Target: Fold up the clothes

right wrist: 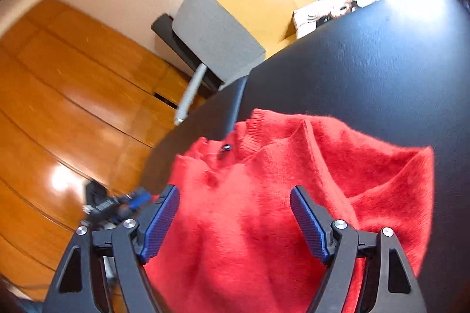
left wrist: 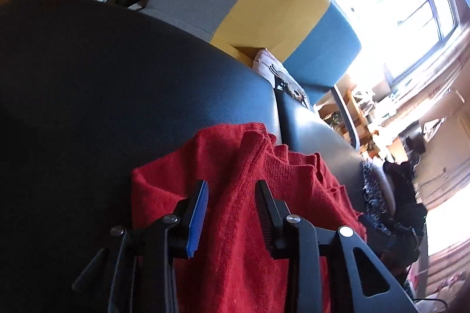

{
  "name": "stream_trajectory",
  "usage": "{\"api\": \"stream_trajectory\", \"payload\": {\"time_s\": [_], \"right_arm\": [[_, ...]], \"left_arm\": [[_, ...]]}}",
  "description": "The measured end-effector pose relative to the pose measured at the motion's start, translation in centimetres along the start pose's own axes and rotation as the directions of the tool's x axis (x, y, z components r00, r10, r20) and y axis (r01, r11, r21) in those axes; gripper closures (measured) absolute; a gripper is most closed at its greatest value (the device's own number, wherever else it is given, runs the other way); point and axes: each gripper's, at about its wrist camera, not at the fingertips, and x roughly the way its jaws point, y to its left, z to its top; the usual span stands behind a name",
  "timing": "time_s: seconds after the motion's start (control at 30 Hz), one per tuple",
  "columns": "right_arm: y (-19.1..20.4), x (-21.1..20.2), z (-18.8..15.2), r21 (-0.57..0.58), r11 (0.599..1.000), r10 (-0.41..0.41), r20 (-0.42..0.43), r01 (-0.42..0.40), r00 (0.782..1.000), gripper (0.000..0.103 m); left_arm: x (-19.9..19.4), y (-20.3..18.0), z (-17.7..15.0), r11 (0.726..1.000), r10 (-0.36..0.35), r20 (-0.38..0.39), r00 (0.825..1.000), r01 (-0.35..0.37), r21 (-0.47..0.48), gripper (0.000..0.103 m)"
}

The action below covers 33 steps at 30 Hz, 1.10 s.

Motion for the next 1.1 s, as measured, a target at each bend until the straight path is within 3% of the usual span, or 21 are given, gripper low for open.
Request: {"api": "stream_trajectory", "payload": {"time_s": [0.03, 0.2, 0.47, 0.5, 0.53, 0.6, 0.67, 0.73, 0.83, 0.97, 1.1], "right_arm": [[0.2, 0.0, 0.2, -0.023, 0.999, -0.028, 0.005, 0.028, 1.0, 0.022], [0.6, 0.8, 2.0, -0.136, 0.977, -0.166, 0.009, 0.166, 0.986, 0.016], [-1.3, 5.2, 4.3, -0.204, 0.939, -0.307, -0.136, 0.277, 0.942, 0.017], [-1.6, 5.8, 4.4, -0.211, 0.936, -0.317, -0.153, 0.283, 0.936, 0.023], [-1.6, 6.1, 4.4, -0.23, 0.928, -0.332, -0.159, 0.293, 0.93, 0.044], [-1.3, 6.6, 4.3, -0.269, 0.911, -0.364, -0.163, 0.314, 0.917, 0.07], [-1.1, 7.1, 4.3, -0.308, 0.891, -0.396, -0.167, 0.334, 0.903, 0.073], [-0.7, 7.3, 4.2, -0.343, 0.872, -0.421, -0.163, 0.349, 0.892, 0.088], [0.4, 6.9, 3.8, -0.411, 0.833, -0.456, -0.131, 0.371, 0.88, 0.094], [2.6, 4.9, 3.8, -0.458, 0.81, -0.439, -0.059, 0.366, 0.897, 0.095], [4.4, 2.2, 4.4, -0.454, 0.811, -0.403, 0.023, 0.368, 0.915, 0.095]], "left_arm": [[0.5, -0.5, 0.4, 1.0, -0.002, -0.012, 1.0, 0.002, 0.029, 0.06], [4.0, -2.1, 1.4, 0.991, 0.015, -0.13, 0.991, 0.003, 0.135, 0.056], [7.2, -3.3, 2.4, 0.981, 0.017, -0.23, 0.973, 0.029, 0.194, 0.055], [7.5, -3.5, 2.4, 0.979, 0.018, -0.245, 0.969, 0.032, 0.201, 0.055], [7.8, -3.7, 2.4, 0.977, 0.026, -0.258, 0.966, 0.029, 0.209, 0.056], [8.2, -3.9, 2.2, 0.975, 0.042, -0.272, 0.961, 0.02, 0.222, 0.057], [8.3, -3.7, 2.0, 0.975, 0.042, -0.261, 0.964, 0.017, 0.222, 0.062], [7.9, -3.6, 1.7, 0.973, 0.058, -0.231, 0.971, -0.004, 0.229, 0.093], [6.2, -3.7, 1.2, 0.972, 0.04, -0.164, 0.986, -0.001, 0.234, 0.094], [2.6, -3.7, 0.5, 0.979, -0.023, -0.048, 0.999, 0.032, 0.201, 0.094], [-1.0, -2.8, 0.2, 0.989, -0.077, 0.073, 0.994, 0.067, 0.134, 0.095]]}}
